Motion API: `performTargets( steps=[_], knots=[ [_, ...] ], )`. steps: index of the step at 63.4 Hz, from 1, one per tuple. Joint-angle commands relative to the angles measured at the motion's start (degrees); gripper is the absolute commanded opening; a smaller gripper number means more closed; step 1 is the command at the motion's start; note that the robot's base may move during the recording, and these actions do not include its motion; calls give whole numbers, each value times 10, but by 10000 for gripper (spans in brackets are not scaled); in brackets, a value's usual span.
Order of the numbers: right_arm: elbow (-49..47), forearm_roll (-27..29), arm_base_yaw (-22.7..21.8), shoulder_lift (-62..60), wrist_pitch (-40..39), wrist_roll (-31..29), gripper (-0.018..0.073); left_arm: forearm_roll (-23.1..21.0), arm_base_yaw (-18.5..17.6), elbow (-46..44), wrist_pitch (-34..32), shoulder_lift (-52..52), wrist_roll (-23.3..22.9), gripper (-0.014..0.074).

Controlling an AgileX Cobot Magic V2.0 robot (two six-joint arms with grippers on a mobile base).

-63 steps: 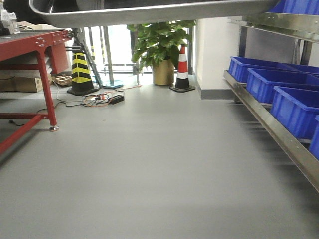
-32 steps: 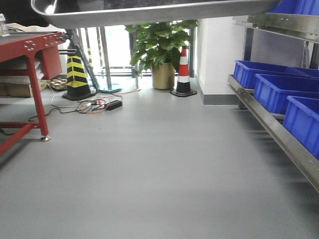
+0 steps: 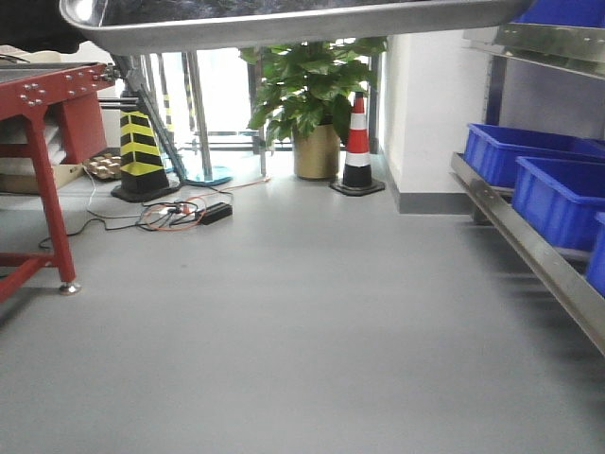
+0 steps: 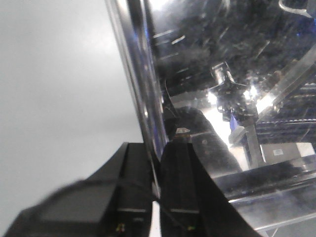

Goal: Stack silver trays without gaps
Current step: 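Drive toward the other shelf of blue bins holding the tray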

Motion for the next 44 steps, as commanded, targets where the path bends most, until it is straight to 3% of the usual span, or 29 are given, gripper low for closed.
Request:
performTargets(
  steps=[1,44],
  knots=[
    [-19,2,0,-22,-19,-8,58,-16,-6,-14,13,-20,16,-48],
    [-19,2,0,-22,-20,-8,58,-33,-6,-14,12,-20,16,-48]
  ],
)
